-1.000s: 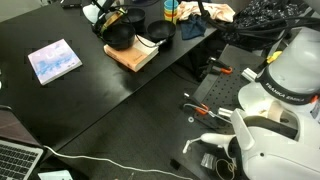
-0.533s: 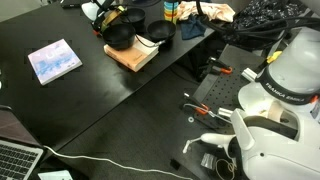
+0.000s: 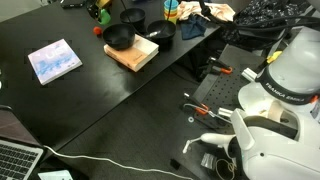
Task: Unstack the bowls, then put the apple in the right black bowl and the orange in the bowl on the book
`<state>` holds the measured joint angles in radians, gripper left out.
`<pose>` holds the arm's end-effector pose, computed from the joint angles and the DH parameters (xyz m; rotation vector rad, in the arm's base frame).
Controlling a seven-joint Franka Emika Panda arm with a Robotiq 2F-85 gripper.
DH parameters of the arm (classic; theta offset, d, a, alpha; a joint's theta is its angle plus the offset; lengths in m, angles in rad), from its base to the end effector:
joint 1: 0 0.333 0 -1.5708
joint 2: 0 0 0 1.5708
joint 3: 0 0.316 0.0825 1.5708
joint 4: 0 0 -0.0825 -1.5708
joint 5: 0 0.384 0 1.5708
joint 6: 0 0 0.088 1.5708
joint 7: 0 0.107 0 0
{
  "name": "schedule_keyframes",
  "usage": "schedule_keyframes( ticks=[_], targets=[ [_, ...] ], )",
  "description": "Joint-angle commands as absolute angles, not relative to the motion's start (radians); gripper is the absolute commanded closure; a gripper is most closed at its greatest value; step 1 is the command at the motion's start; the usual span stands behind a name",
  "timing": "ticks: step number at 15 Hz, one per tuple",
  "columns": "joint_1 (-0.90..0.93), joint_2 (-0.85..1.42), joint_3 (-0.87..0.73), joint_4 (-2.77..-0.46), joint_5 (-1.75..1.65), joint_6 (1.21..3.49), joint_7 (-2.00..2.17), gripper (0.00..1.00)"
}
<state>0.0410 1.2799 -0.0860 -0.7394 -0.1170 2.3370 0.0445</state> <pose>0.8255 -0.0011 0.1799 2.9345 0.0775 0.4761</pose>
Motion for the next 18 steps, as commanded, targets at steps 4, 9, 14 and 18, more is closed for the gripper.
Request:
schedule_keyframes(
  ticks=[4,9,14,18],
  targets=[
    [0.022,1.209,-0.22,-0.77,-0.161,2.24,0.115,0.46],
    [0.008,1.223,-0.278,-0.802,-0.156,2.25,0.155,0.46],
    [0.009,1.228,-0.291,-0.871,-0.151,2.271,0.194,0.46],
    [0.009,1.22,-0.291,-0.916,-0.149,2.262,0.219,0.21]
  ],
)
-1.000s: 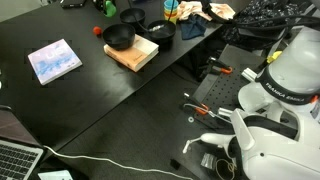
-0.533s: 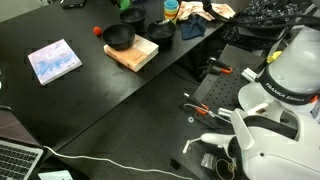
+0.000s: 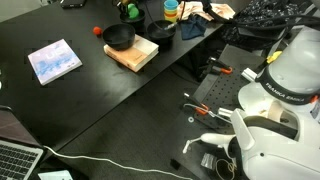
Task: Unstack the bowls, then put the apple in the right black bowl and the orange in the bowl on the book
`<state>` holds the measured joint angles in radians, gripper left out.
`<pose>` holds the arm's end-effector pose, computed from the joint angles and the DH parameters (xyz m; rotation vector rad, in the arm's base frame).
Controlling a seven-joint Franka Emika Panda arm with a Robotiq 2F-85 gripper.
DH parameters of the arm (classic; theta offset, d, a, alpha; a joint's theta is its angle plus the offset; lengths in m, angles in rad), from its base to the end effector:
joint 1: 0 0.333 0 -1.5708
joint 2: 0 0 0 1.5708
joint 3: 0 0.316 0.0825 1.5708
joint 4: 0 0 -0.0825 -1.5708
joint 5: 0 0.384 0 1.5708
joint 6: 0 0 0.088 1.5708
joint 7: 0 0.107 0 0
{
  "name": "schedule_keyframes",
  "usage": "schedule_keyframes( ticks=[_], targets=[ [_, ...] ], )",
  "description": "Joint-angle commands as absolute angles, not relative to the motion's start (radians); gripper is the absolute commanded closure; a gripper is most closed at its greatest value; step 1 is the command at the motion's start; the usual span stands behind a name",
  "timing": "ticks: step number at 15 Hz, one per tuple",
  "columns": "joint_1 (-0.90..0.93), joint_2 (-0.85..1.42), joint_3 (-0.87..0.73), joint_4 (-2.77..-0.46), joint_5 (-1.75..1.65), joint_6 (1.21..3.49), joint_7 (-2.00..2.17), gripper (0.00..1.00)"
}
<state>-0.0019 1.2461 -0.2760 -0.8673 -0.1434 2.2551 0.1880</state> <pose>0.7937 -0.1260 0.1516 2.7511 -0.2439 0.2240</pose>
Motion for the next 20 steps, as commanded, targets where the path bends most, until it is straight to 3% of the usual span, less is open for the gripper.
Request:
schedule_keyframes(
  ticks=[1,3,13,20],
  targets=[
    [0.01,1.22,-0.292,-0.923,-0.15,2.263,0.225,0.05],
    [0.011,1.216,-0.291,-0.927,-0.148,2.267,0.238,0.0],
    [0.069,1.189,-0.221,-0.851,-0.136,2.284,0.308,0.0],
    [0.105,1.303,-0.161,-0.719,-0.106,2.377,0.438,0.0]
  ],
)
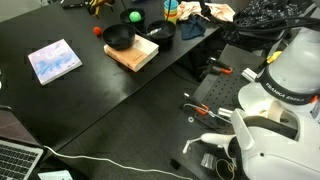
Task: Unstack the bowls, then put the apple in the right black bowl and the orange in the bowl on the book
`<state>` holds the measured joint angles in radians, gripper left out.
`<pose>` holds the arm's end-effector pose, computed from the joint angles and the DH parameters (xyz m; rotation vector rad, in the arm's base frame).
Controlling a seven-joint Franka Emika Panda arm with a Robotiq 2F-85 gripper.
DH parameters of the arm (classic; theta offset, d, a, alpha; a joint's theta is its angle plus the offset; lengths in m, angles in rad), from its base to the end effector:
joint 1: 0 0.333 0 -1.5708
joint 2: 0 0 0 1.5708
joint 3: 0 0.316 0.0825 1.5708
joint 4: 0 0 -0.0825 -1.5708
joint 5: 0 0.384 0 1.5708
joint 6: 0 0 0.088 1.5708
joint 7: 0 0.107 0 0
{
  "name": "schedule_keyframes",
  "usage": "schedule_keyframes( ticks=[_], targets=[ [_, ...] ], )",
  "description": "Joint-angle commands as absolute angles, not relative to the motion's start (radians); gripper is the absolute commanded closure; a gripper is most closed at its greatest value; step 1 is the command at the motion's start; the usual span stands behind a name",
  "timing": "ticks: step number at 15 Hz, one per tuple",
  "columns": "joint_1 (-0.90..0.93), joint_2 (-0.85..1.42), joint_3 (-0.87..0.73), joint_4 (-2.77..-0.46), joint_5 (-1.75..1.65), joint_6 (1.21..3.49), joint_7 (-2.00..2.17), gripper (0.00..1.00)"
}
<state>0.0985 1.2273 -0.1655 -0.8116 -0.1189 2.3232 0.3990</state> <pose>0.8207 0.0101 0.1899 2.8917 -0.3854 0.4888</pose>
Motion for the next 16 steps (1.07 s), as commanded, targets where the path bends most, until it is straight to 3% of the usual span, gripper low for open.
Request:
schedule_keyframes(
  ticks=[1,11,16],
  targets=[
    [0.11,1.323,-0.161,-0.701,-0.106,2.393,0.448,0.0],
    [0.127,1.486,-0.165,-0.566,-0.108,2.505,0.516,0.0],
    [0.132,1.467,-0.17,-0.579,-0.115,2.425,0.513,0.0]
  ],
)
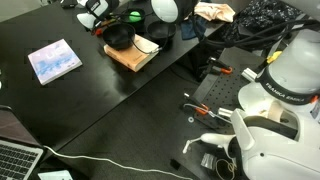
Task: Unstack the bowls, then put the apple in the right black bowl and the orange in the bowl on the book
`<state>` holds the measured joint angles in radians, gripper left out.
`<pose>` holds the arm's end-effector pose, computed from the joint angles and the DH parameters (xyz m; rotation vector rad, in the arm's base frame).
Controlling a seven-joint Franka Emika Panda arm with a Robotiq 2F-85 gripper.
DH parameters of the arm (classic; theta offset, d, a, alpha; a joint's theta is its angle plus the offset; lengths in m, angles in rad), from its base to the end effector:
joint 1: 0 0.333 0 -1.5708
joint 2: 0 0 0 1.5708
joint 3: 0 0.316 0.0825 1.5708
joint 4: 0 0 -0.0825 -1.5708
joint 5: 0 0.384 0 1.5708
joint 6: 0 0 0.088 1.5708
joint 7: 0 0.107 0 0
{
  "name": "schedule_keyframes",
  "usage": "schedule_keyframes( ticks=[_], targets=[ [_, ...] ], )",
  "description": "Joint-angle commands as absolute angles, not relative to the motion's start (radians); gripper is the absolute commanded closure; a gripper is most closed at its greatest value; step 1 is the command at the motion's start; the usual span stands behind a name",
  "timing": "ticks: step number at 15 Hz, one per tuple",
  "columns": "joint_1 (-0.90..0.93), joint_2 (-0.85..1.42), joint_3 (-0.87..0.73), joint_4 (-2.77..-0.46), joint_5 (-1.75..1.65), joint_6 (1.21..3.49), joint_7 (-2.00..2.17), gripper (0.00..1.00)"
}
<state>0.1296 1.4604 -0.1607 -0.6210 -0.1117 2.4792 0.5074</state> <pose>0.8202 0.0562 0.1095 2.9243 -0.4252 0.6735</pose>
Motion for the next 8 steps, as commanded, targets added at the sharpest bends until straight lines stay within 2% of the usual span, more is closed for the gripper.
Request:
schedule_keyframes(
  ticks=[1,8],
  targets=[
    [0.13,1.46,-0.164,-0.583,-0.113,2.408,0.499,0.0],
    [0.134,1.414,-0.147,-0.618,-0.111,2.24,0.437,0.0]
  ],
)
